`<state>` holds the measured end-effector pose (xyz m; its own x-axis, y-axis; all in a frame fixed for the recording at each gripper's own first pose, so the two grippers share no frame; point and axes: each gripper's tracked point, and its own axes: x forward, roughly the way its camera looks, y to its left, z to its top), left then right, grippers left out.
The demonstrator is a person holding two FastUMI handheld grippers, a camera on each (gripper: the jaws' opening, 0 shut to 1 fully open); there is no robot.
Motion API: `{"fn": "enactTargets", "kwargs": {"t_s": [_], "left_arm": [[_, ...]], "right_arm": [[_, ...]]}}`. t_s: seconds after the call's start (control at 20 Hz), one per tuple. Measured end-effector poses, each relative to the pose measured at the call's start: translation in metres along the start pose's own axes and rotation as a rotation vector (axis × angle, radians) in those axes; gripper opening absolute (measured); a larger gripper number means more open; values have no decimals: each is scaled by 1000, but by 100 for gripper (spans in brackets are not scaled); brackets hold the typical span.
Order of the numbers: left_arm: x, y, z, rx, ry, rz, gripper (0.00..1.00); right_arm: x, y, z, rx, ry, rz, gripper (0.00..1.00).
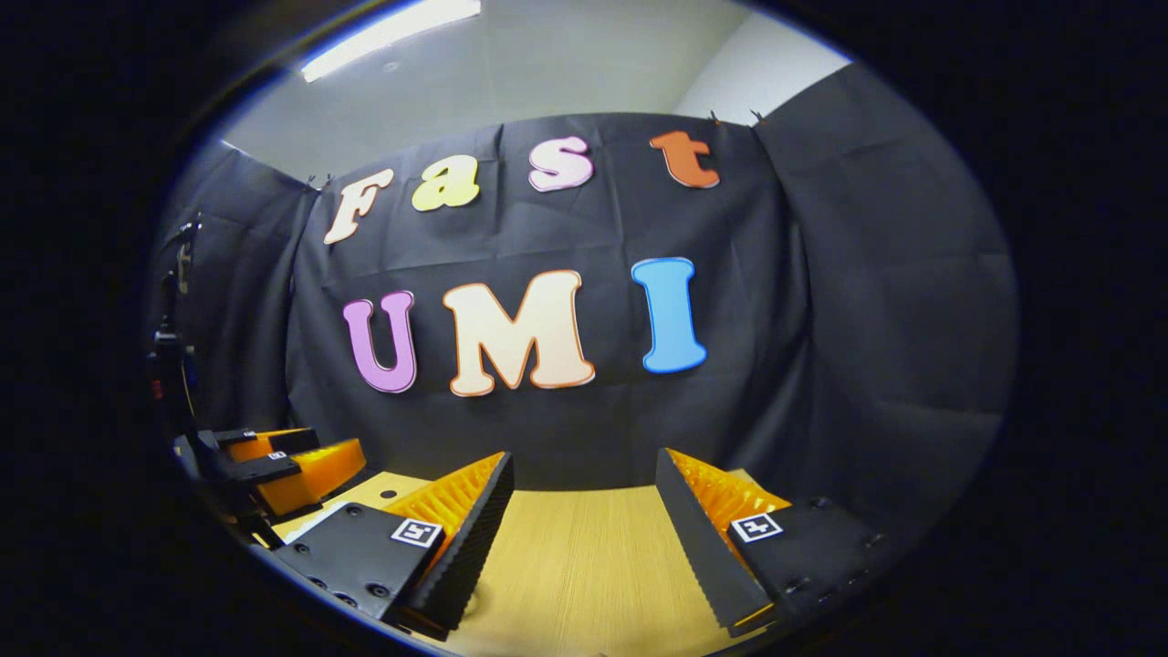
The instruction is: First open the suitcase, pack the skin care products into it, and then close the suitcase.
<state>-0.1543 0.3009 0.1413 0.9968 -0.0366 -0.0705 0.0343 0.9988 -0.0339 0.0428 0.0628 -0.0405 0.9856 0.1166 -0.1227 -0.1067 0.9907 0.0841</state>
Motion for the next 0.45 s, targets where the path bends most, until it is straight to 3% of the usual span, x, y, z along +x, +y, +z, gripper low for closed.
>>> {"fn": "enactTargets", "kwargs": {"t_s": [0.25,0.45], "left_arm": [[-6,-2,31,-37,-73,-18,95],[-6,-4,41,-9,-93,-33,94]], "right_arm": [[-9,13,25,-40,-82,11,99],[-17,21,38,-61,-116,11,98]]}}
